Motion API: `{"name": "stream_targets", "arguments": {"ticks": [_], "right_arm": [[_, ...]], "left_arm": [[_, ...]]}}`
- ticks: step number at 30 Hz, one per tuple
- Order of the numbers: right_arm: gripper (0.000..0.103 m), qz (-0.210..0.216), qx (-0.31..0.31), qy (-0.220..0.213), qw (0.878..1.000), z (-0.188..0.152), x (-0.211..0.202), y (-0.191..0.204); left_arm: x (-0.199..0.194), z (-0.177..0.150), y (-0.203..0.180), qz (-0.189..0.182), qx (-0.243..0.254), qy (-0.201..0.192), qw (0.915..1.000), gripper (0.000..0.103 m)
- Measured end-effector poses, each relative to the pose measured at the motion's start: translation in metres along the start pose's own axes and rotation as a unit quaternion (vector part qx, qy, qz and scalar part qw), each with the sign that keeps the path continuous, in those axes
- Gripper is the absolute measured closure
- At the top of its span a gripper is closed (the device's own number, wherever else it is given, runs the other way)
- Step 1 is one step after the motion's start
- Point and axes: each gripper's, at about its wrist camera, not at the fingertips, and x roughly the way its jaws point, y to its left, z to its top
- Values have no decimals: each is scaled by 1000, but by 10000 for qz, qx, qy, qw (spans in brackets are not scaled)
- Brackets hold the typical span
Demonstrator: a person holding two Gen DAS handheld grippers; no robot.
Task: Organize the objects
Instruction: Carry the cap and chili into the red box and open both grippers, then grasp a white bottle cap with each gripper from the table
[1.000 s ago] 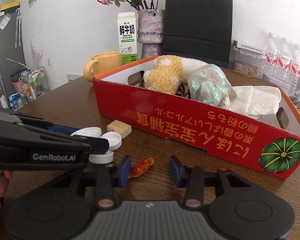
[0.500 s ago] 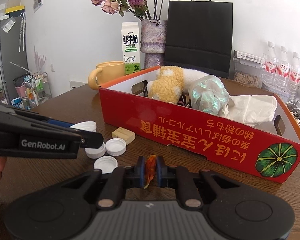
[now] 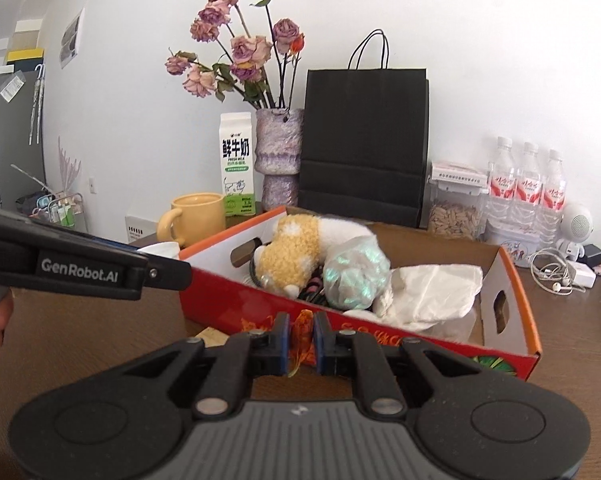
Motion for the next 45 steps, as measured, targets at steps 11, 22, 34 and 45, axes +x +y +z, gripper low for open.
{"name": "stream_targets", "arguments": {"ticks": [11,22,34,45], "right_arm": [[92,-348,-145,-300,9988,33,13,-43],[91,-514,-154,-133,9985,41,69,-85],[5,-617,-77,-166,9979,39,78,-94],[4,-681,-164,-261,9972,44,50,-67]], "left_arm": [[38,45,-33,-107,215,-287,9993,62],[108,70,-52,-135,304,-220,9992,61],[120,70,-45,34,211,-255,9994,0],[82,65,-35,146,195,-259,9994,0]]}}
